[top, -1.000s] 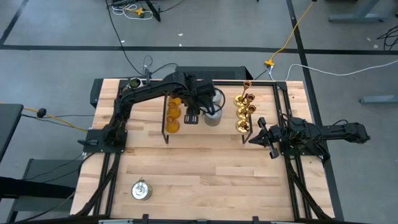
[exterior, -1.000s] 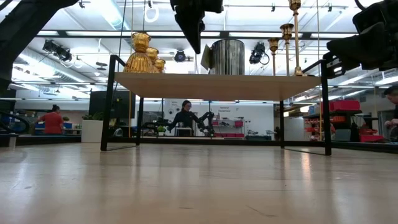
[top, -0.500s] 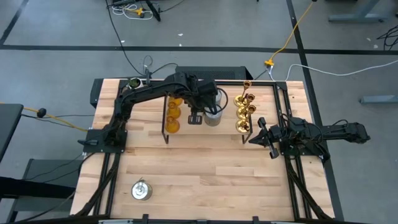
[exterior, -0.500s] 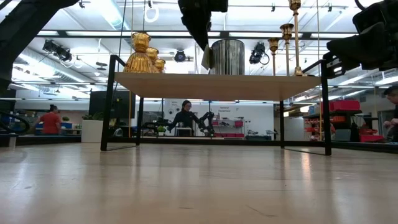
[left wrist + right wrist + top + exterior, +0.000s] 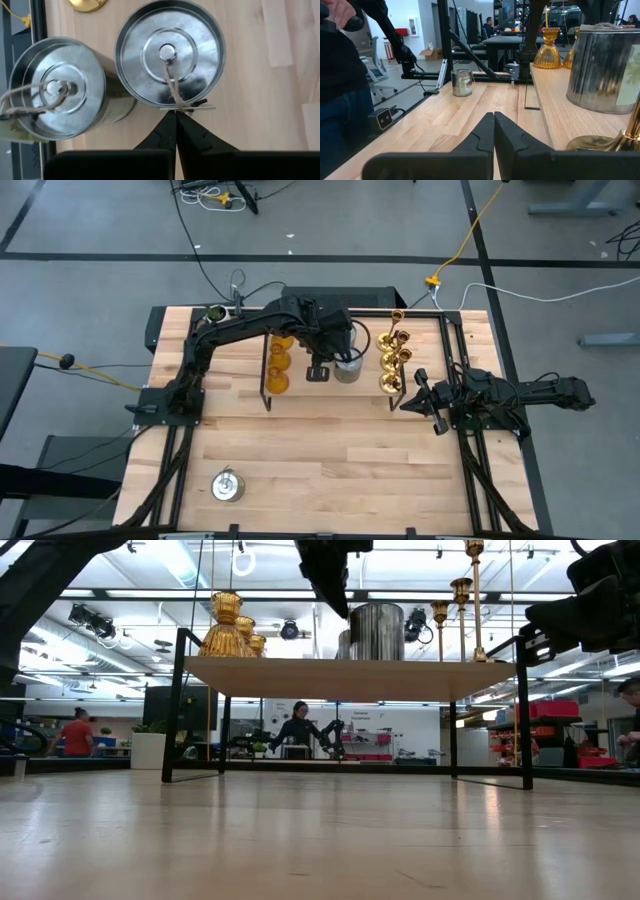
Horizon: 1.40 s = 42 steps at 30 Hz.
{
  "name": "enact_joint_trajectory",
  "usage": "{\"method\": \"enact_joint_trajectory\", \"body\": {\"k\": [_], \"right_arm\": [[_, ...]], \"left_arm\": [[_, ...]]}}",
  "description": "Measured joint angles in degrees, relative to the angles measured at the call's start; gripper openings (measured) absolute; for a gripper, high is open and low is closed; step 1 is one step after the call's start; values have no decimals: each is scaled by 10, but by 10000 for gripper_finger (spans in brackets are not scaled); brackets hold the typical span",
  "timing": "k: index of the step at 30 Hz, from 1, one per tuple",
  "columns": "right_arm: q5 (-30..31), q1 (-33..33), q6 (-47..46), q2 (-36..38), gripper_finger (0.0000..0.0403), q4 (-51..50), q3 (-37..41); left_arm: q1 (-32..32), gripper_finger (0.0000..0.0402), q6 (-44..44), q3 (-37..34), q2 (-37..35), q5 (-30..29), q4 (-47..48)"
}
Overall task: Pick & Place candle stick holders
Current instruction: Put the top scented candle on the shelf, then adjust the scented candle on the shelf
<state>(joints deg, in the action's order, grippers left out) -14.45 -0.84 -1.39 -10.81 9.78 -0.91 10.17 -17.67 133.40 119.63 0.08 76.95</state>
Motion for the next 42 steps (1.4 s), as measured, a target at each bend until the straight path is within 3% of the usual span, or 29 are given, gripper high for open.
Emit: {"method": "enact_joint_trajectory", "body": {"k": [31, 42], "right_arm": [[0, 0, 0, 0, 13, 0, 0], [0, 0, 0, 0, 13, 0, 0]], "left_arm": [[0, 9, 5, 1, -9, 1, -37], [21, 15, 3, 1, -14, -75, -40]]}}
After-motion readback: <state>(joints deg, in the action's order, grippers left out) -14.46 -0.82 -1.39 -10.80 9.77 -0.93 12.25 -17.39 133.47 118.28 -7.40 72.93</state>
